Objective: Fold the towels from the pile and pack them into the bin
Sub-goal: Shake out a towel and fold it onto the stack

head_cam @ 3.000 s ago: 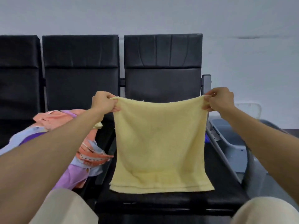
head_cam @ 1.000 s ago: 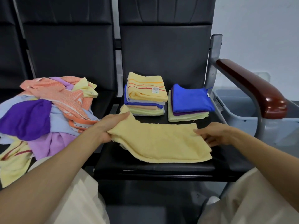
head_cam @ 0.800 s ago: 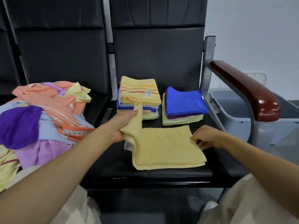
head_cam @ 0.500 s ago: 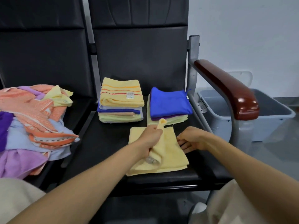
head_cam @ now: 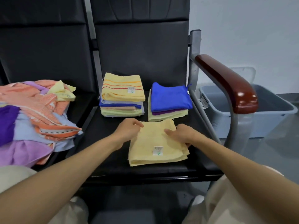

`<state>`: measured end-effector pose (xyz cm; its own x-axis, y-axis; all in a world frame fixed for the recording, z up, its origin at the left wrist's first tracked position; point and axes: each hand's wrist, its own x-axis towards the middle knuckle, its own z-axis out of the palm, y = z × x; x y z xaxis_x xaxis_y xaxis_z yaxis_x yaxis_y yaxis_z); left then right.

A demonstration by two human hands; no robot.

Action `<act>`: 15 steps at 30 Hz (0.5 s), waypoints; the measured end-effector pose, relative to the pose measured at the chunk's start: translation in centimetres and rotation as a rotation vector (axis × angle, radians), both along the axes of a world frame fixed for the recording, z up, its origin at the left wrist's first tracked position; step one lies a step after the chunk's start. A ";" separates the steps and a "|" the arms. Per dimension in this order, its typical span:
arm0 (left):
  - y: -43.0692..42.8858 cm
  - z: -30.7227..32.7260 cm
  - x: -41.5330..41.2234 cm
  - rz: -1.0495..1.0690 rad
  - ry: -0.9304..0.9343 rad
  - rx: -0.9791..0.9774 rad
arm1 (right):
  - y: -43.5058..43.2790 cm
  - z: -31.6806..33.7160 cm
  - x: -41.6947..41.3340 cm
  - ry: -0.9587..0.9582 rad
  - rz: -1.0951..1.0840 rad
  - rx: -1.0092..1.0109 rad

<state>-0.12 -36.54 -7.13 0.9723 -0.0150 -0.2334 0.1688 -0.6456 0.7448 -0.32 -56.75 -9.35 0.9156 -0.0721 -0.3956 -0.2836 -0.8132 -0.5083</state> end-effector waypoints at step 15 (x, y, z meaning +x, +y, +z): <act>2.1 -1.2 0.5 0.156 0.069 -0.284 | 4.2 4.1 -1.0 -0.391 -0.061 0.479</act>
<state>0.36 -34.45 -8.36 0.9500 0.0593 -0.3065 0.3057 -0.3756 0.8749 -1.28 -52.56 -5.20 0.9991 -0.0262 -0.0327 -0.0411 -0.4569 -0.8886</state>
